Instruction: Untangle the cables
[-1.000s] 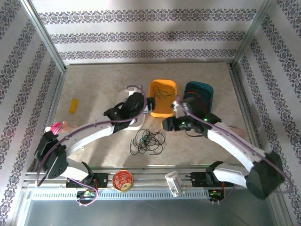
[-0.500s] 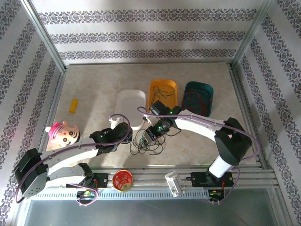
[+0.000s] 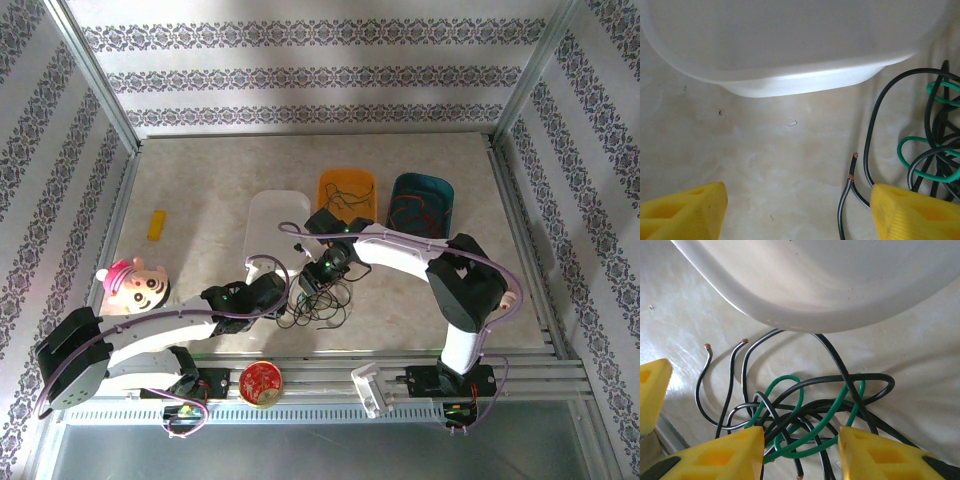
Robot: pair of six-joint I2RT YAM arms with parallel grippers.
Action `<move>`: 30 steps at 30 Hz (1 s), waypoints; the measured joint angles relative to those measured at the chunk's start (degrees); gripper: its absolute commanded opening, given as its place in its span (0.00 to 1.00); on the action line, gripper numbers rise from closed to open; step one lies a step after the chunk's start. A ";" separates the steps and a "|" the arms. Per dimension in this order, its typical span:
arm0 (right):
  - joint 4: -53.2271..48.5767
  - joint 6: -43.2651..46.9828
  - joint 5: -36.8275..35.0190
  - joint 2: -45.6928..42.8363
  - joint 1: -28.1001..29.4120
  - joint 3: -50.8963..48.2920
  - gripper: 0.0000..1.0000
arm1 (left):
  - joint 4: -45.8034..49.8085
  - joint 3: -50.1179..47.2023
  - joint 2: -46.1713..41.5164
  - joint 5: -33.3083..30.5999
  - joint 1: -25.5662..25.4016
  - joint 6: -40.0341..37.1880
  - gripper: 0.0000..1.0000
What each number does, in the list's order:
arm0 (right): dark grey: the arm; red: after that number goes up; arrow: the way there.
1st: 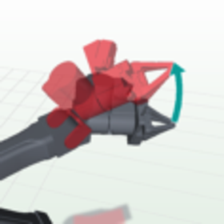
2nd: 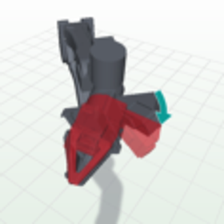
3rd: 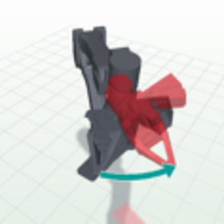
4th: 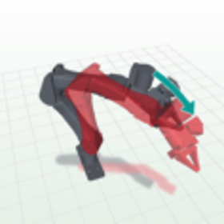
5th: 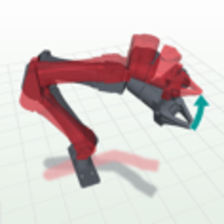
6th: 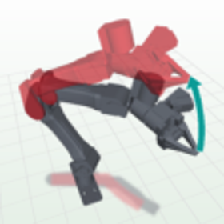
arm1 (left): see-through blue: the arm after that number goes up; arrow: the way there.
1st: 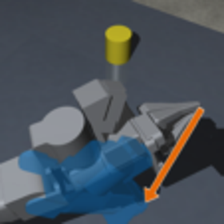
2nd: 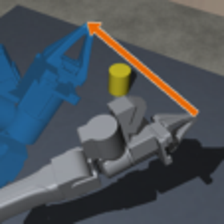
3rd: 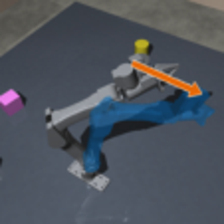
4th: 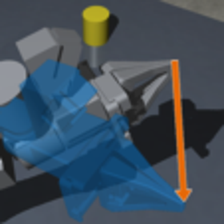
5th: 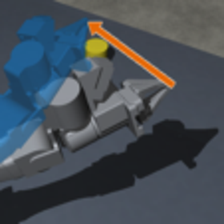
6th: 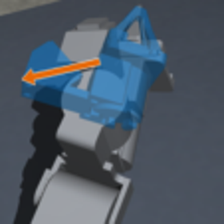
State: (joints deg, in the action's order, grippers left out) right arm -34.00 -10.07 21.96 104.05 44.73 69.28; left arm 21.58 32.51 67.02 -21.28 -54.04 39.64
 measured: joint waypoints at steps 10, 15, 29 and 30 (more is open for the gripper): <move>-0.11 0.55 0.17 3.50 -0.63 -0.02 0.04 | -4.07 -0.46 -5.27 2.05 -1.14 -4.17 0.76; 2.10 -0.90 1.18 -0.46 -3.80 -3.26 0.01 | -8.09 -1.27 -4.48 7.67 -1.27 -7.91 0.78; 6.12 -5.33 12.11 -16.26 -11.39 -13.79 0.01 | -25.16 3.72 15.67 16.55 -1.49 -19.74 0.42; 6.38 -5.81 12.37 -16.76 -11.74 -14.23 0.01 | -26.29 4.11 16.81 16.74 -1.49 -20.35 0.29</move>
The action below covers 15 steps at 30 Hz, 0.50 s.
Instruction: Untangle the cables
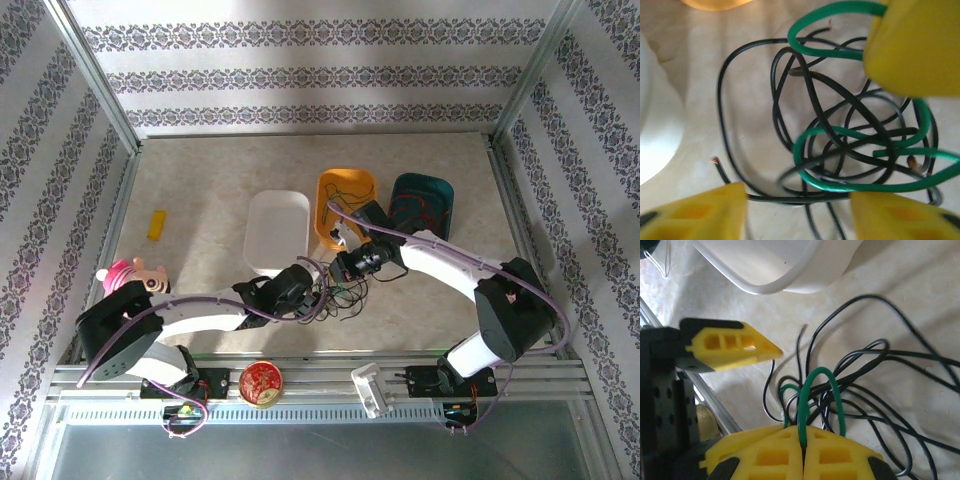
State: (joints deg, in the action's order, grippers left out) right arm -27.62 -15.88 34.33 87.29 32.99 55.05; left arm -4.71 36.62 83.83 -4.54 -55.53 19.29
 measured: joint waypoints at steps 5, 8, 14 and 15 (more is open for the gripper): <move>0.42 -2.51 0.28 -4.07 -2.73 -1.84 0.02 | -5.27 0.39 5.44 0.02 0.13 -0.90 0.00; 0.22 -4.02 -2.43 -6.97 -4.44 -2.64 0.02 | -7.56 0.00 6.56 -0.48 0.57 -0.22 0.00; -0.96 -7.91 -10.80 -13.57 -10.58 -5.68 0.02 | -10.34 -3.21 5.14 -1.84 2.67 2.34 0.00; -1.16 -8.35 -11.61 -14.53 -11.45 -6.21 0.02 | -10.34 -3.82 4.63 -1.97 3.02 2.69 0.00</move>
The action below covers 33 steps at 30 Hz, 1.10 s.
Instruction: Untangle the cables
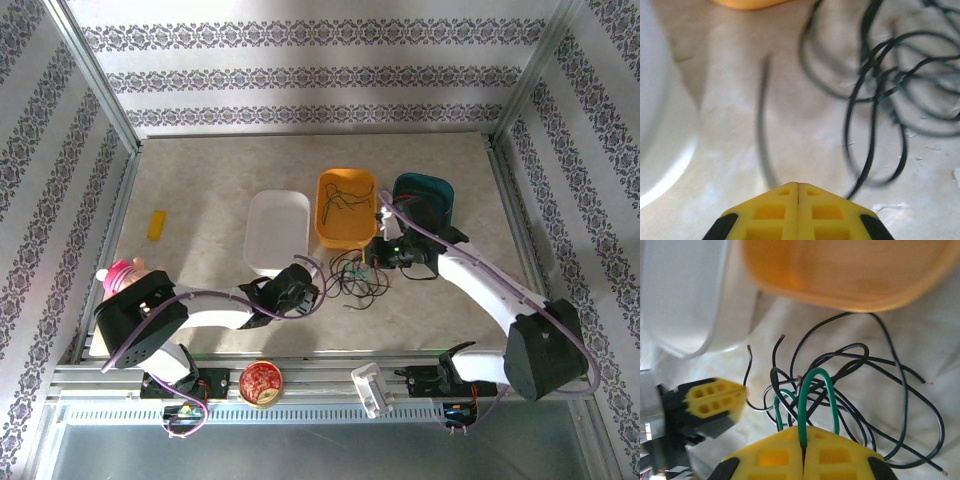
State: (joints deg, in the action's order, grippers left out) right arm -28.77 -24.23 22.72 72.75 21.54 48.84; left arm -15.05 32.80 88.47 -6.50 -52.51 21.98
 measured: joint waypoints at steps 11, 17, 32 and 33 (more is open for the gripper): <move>-1.64 -1.70 0.11 -2.45 -3.02 -1.57 0.03 | 1.07 1.53 -3.32 8.02 0.46 -1.20 0.61; -0.74 -4.68 3.43 -0.24 -3.02 -1.73 0.03 | 1.68 15.17 2.25 13.81 -2.19 -6.67 0.73; 0.50 -10.60 9.16 -1.38 -6.78 -1.33 0.02 | -6.97 19.47 16.72 8.31 -3.04 -8.17 0.02; 0.35 -10.84 9.14 -1.92 -7.21 -1.33 0.02 | -8.37 18.43 16.72 7.96 -2.86 -7.43 0.00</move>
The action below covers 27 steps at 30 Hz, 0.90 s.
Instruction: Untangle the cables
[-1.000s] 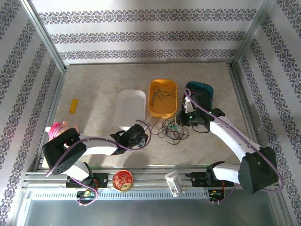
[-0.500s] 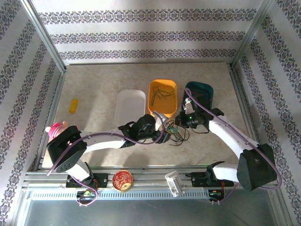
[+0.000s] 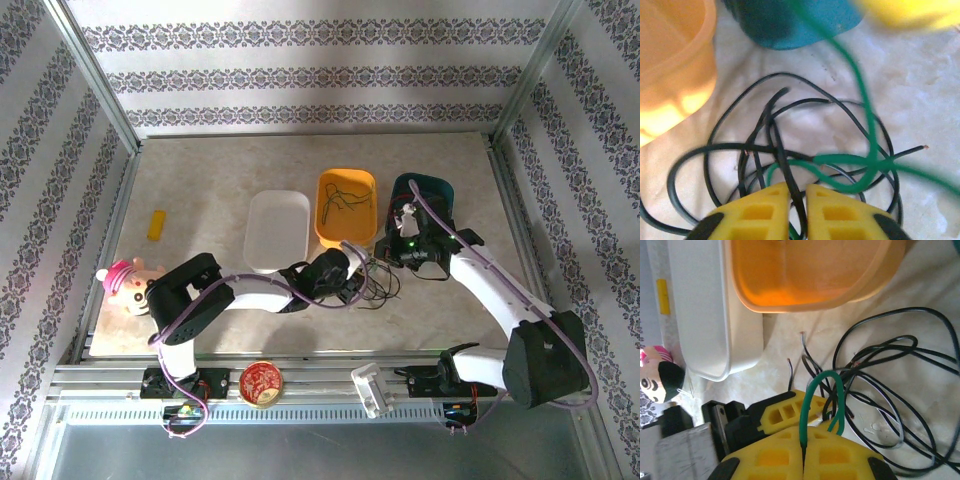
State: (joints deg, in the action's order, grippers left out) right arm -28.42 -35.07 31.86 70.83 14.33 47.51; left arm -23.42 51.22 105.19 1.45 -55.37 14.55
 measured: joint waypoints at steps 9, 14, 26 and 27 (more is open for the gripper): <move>-3.39 -1.73 -5.53 -5.99 -6.05 -1.36 0.00 | -9.57 -9.57 -4.39 0.74 3.50 6.45 0.00; -7.19 -1.90 -12.61 -9.16 -7.87 -1.90 0.00 | -9.88 -12.81 -10.82 4.66 3.98 6.73 0.00; -12.48 -1.42 -19.04 -13.16 -8.09 -4.33 0.00 | -9.81 -16.52 -21.68 20.33 8.17 7.34 0.00; -12.31 -1.25 -18.58 -13.16 -8.07 -4.57 0.00 | -9.49 -16.61 -22.03 20.83 8.33 7.34 0.00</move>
State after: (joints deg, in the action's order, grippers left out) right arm -40.73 -36.32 13.28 57.67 6.26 42.94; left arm -32.91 34.61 83.15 22.28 -47.05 21.89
